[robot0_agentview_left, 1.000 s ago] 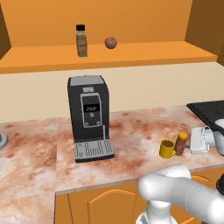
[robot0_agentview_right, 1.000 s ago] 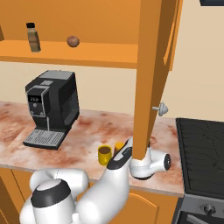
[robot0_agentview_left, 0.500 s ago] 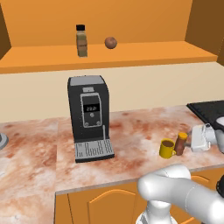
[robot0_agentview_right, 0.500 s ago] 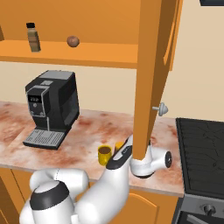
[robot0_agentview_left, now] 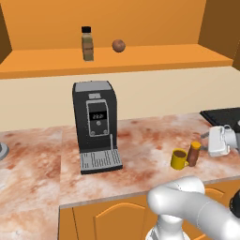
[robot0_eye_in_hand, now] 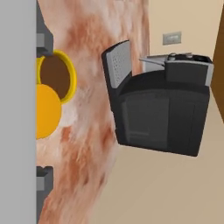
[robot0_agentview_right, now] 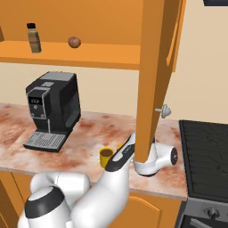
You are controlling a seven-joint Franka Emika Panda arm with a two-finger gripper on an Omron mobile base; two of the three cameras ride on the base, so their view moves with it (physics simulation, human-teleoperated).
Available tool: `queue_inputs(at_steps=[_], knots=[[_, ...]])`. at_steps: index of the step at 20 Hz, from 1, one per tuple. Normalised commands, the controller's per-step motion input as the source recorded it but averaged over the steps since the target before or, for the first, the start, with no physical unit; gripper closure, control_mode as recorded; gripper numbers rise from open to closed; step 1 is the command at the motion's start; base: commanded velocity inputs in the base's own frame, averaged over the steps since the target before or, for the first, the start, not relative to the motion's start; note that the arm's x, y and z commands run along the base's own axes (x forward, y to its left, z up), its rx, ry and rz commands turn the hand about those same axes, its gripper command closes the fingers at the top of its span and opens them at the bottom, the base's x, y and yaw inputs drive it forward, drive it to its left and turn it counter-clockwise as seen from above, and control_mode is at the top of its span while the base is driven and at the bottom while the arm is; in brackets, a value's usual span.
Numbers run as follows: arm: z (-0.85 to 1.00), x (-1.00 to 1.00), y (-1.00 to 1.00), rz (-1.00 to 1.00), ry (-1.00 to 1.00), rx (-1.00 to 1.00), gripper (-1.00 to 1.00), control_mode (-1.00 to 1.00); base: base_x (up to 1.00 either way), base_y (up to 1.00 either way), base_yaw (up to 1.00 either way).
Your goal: Pick the cinnamon and honey bottle from the cabinet and place them next to the mug.
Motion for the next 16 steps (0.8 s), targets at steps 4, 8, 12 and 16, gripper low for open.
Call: queue_inputs(at_steps=[4,8,12,16], knots=[[0.16,-0.13,0.02,-0.01,-0.06,0.00,-1.00,-1.00,0.00,0.00,0.00],[0.29,-0.28,0.11,-0.03,-0.02,0.00,-1.00,-1.00,0.00,0.00,0.00],[0.52,-0.50,0.08,-0.11,-0.04,0.00,-1.00,-1.00,0.00,0.00,0.00],[0.47,-0.61,0.05,-0.18,-0.02,0.00,-1.00,-1.00,0.00,0.00,0.00]])
